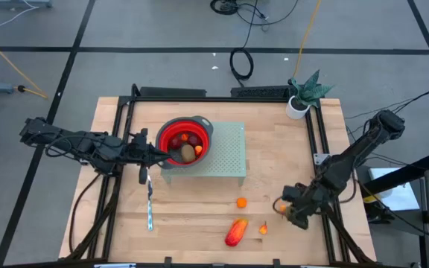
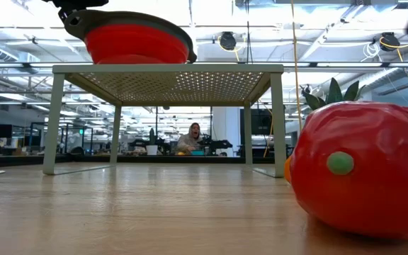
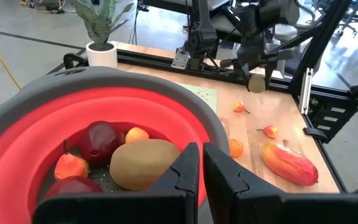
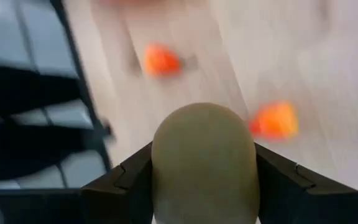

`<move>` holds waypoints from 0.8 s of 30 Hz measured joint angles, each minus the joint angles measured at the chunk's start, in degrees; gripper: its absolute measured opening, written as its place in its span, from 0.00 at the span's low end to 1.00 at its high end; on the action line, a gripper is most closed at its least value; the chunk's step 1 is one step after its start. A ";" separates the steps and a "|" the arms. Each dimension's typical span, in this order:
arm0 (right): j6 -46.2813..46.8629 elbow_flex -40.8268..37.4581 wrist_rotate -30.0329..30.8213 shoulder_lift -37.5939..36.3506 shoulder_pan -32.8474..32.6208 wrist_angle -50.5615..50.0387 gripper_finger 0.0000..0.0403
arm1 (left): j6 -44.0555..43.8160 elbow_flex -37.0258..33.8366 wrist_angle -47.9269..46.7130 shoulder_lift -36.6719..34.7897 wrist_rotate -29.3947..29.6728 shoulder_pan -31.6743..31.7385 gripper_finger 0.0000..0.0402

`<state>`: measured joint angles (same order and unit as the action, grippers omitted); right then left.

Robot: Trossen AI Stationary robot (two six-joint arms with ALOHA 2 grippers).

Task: Pick & Place Fruit
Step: Put the kiwi into the strainer bowl on the shelf

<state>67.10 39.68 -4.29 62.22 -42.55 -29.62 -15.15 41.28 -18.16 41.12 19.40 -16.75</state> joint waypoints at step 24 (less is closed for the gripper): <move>3.45 0.04 44.05 -4.55 9.31 33.87 0.49 | -0.01 0.00 0.01 -0.02 0.04 0.00 0.05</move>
<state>70.55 39.72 39.76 57.67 -33.23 4.25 -15.16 41.28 -18.15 41.11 19.44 -16.75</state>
